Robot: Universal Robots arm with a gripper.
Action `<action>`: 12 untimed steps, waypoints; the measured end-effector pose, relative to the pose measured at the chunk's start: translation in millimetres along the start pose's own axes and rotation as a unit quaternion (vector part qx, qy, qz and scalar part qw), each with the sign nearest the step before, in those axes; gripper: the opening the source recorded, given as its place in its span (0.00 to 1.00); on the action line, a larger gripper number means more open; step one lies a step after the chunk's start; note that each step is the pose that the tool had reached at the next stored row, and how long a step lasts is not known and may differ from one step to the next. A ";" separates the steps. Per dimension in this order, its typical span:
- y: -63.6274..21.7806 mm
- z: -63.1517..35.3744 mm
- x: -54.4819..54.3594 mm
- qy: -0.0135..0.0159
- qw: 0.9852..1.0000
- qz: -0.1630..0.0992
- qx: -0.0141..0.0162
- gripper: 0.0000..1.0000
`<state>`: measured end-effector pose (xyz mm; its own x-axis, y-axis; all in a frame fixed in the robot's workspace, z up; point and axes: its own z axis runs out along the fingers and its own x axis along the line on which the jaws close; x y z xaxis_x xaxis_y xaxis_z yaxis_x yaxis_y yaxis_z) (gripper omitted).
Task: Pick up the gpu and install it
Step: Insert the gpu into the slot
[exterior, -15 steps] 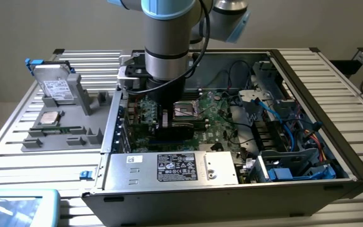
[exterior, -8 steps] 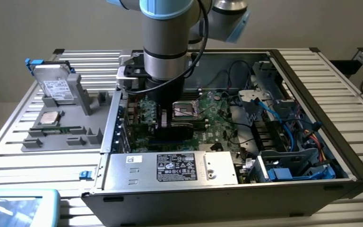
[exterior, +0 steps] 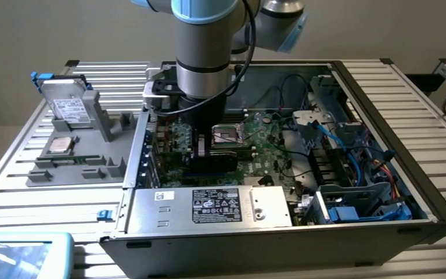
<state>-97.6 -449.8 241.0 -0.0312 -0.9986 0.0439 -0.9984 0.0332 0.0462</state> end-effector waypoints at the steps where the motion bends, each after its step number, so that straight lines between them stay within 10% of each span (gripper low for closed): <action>1: -0.4 0.0 0.0 0.000 1.000 0.000 0.000 0.28; 12: -0.3 0.0 -0.1 0.000 1.000 -0.001 0.000 0.28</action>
<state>-97.3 -449.7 241.0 -0.0295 -0.9986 0.0435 -0.9984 0.0315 0.0468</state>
